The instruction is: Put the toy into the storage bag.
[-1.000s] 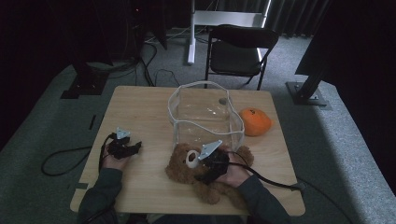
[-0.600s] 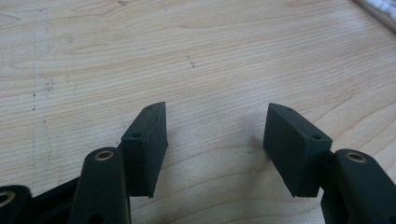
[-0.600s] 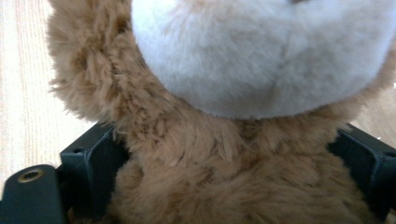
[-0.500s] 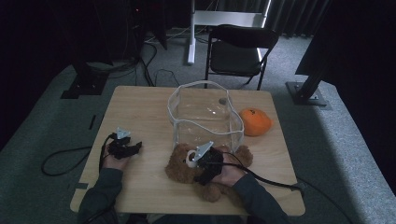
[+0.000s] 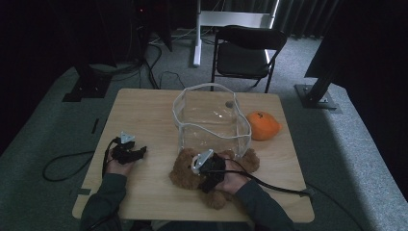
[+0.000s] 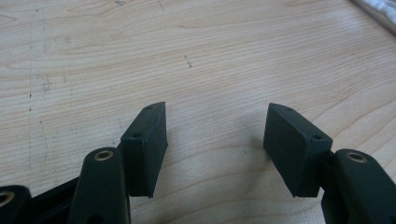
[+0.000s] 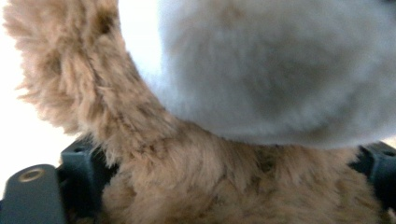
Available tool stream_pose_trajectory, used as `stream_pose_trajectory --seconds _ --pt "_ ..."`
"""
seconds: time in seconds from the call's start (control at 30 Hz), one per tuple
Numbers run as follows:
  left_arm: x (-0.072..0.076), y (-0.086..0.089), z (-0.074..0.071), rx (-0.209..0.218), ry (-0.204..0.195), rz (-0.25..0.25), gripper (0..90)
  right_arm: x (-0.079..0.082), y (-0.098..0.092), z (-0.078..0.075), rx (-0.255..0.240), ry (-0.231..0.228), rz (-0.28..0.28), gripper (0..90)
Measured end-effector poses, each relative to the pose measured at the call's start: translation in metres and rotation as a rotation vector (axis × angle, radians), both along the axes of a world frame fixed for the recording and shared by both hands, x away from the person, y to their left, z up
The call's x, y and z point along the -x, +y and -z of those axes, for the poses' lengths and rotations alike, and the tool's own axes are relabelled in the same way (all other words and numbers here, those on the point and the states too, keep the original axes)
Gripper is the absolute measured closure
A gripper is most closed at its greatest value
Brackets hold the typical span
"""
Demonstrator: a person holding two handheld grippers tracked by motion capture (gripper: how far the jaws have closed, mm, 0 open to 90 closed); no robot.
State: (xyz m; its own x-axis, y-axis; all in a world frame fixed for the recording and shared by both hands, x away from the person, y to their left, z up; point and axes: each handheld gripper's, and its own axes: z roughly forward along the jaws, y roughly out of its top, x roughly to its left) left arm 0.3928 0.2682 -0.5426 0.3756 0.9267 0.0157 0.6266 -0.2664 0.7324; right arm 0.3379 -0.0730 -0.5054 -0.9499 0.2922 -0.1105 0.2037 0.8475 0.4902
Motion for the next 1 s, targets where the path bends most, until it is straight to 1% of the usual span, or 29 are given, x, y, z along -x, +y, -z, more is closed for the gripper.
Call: stream_pose_trajectory --seconds 0.07,0.17,0.23,0.37,0.43,0.53,0.57,0.67,0.73,0.77,0.8,0.83,0.9,1.0 --pt "0.0 0.0 0.0 -0.001 0.0 0.0 40.4 0.0 -0.003 -0.001 -0.021 -0.009 -0.001 14.6" --pt "0.0 0.0 0.0 0.0 -0.001 0.0 40.4 0.001 -0.009 -0.002 -0.061 -0.008 0.008 19.6" --pt "0.0 0.0 0.0 0.0 -0.001 0.0 40.4 0.003 -0.011 -0.003 -0.079 -0.02 0.008 22.6" --pt "0.0 0.0 0.0 0.0 0.0 0.001 40.4 0.008 -0.014 -0.004 -0.094 -0.046 0.005 26.9" --pt "0.0 -0.001 0.0 0.0 0.0 0.001 40.4 0.01 -0.018 -0.004 -0.123 -0.053 0.007 28.9" --pt "0.0 -0.001 0.0 -0.001 0.0 0.002 40.4 0.012 -0.022 -0.005 -0.149 -0.07 0.005 30.3" --pt "0.0 -0.001 0.0 -0.001 0.0 0.002 40.4 0.012 -0.022 -0.005 -0.149 -0.07 0.005 30.3" --pt "0.0 -0.001 0.0 -0.003 -0.002 0.001 40.4 0.018 -0.023 -0.006 -0.157 -0.1 0.003 32.1" --pt "0.0 -0.001 0.0 -0.005 -0.002 0.002 40.4 0.019 -0.026 -0.006 -0.176 -0.112 0.0 32.9" --pt "0.0 -0.001 0.0 -0.005 -0.002 0.002 40.4 0.019 -0.026 -0.006 -0.176 -0.112 0.0 32.9" --pt "0.0 -0.001 0.0 -0.006 -0.003 0.003 40.4 0.02 -0.029 -0.007 -0.194 -0.116 0.003 33.3" --pt "0.0 -0.001 0.0 -0.007 -0.003 0.002 40.4 0.02 -0.033 -0.008 -0.223 -0.119 0.003 33.7" --pt "0.001 -0.002 0.0 -0.009 -0.006 0.002 40.4 0.021 -0.037 -0.01 -0.246 -0.117 0.006 34.0" --pt "0.001 -0.003 0.0 -0.012 -0.008 0.004 40.4 0.022 -0.042 -0.013 -0.28 -0.116 -0.004 34.4"
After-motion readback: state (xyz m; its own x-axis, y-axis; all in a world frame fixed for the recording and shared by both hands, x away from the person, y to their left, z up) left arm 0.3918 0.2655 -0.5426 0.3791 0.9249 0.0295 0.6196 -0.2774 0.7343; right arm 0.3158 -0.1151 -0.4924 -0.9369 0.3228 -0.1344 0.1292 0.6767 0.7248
